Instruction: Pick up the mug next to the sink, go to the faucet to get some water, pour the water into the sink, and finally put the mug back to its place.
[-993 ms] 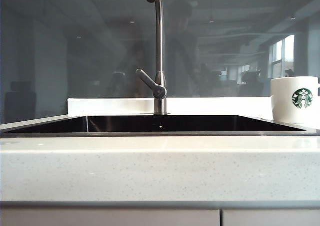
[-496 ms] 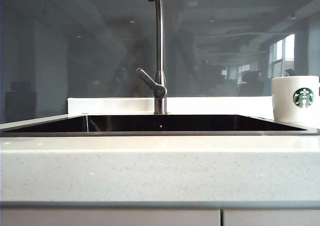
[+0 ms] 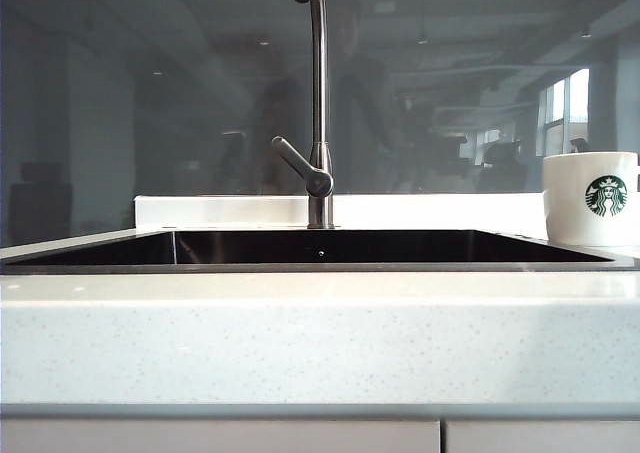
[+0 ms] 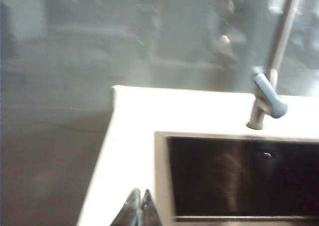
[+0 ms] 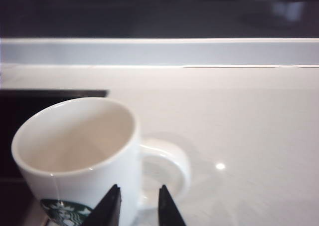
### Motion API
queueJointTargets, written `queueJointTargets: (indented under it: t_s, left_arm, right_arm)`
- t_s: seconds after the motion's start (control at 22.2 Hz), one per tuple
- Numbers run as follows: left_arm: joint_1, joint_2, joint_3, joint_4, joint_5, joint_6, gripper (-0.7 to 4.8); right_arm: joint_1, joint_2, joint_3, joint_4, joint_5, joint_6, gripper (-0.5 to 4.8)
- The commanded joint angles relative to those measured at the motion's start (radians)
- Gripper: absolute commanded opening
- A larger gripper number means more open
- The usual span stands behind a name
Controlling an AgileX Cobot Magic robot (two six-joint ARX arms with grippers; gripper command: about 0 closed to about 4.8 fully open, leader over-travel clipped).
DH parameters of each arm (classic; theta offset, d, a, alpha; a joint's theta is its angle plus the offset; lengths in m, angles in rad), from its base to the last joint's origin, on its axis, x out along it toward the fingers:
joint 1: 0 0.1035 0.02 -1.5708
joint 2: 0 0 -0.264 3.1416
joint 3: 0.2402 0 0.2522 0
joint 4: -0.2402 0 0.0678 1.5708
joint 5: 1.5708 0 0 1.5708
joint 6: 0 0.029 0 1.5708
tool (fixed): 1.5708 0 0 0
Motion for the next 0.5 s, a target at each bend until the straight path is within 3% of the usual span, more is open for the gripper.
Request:
queueJointTargets:
  t_s: [0.05,0.09,0.23,0.5]
  left_arm:
    - [0.002,0.243,0.123,0.173,0.114,-0.002,-0.05]
    - [0.002,0.321,0.168,0.201,0.152,-0.002,-0.04]
    - [0.002,0.494,0.293,0.22,0.22,-0.002,-0.04]
    - [0.002,0.708,0.479,0.221,0.228,-0.002,-0.04]
  right_arm:
    - [-0.023,0.13,0.074,0.068,-0.049,-0.012,1.7]
    - [-0.028,0.173,0.094,0.085,-0.05,-0.028,2.04]
    - [-0.03,0.241,0.133,0.093,-0.041,-0.04,2.04]
    - [-0.031,0.332,0.146,0.165,0.011,-0.088,2.04]
